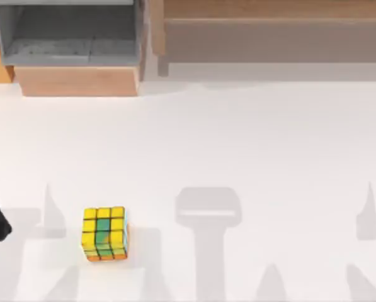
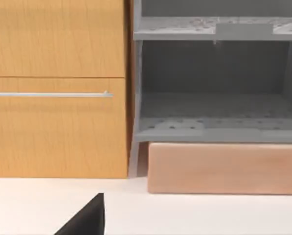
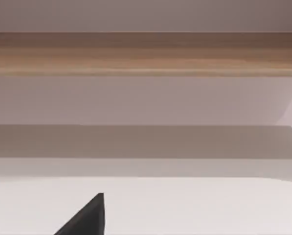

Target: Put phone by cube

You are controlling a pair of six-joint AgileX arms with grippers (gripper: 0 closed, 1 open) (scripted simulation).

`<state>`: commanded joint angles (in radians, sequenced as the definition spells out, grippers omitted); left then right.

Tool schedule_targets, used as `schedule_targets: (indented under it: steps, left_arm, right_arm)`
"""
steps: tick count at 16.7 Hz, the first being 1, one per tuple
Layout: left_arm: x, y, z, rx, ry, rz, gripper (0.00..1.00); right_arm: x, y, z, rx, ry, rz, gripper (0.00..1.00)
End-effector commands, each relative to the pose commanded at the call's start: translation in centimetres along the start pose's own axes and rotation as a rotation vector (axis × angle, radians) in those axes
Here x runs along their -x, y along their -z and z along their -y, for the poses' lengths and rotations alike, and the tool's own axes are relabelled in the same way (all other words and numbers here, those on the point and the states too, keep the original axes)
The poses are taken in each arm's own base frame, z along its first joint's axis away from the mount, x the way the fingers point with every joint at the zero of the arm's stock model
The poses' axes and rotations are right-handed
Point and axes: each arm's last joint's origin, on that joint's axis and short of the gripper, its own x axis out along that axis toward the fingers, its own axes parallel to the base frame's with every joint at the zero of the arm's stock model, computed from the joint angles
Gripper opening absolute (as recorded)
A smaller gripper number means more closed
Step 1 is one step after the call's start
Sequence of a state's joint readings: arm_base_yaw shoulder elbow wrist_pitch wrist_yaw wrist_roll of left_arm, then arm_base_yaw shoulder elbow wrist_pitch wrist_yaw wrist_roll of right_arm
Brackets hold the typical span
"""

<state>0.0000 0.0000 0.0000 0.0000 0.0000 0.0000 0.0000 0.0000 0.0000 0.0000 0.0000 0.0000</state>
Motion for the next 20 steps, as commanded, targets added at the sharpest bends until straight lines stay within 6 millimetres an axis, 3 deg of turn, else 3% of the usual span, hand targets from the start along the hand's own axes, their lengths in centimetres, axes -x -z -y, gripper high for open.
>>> schedule_targets:
  steps: [4,8,13,20]
  left_arm:
    - [0.0,0.0,0.0,0.0,0.0,0.0,1.0]
    - [0.0,0.0,0.0,0.0,0.0,0.0,1.0]
    - [0.0,0.0,0.0,0.0,0.0,0.0,1.0]
    - [0.0,0.0,0.0,0.0,0.0,0.0,1.0]
  right_arm:
    - [-0.1,-0.3,0.1,-0.001,0.014,-0.032,1.0]
    - [-0.8,-1.7,0.9,-0.015,0.079,-0.218,1.0]
    - [-3.9,-2.6,2.8,-0.086,0.196,-0.662,1.0]
    - [-9.2,-0.2,7.4,-0.273,0.333,-1.294,1.0]
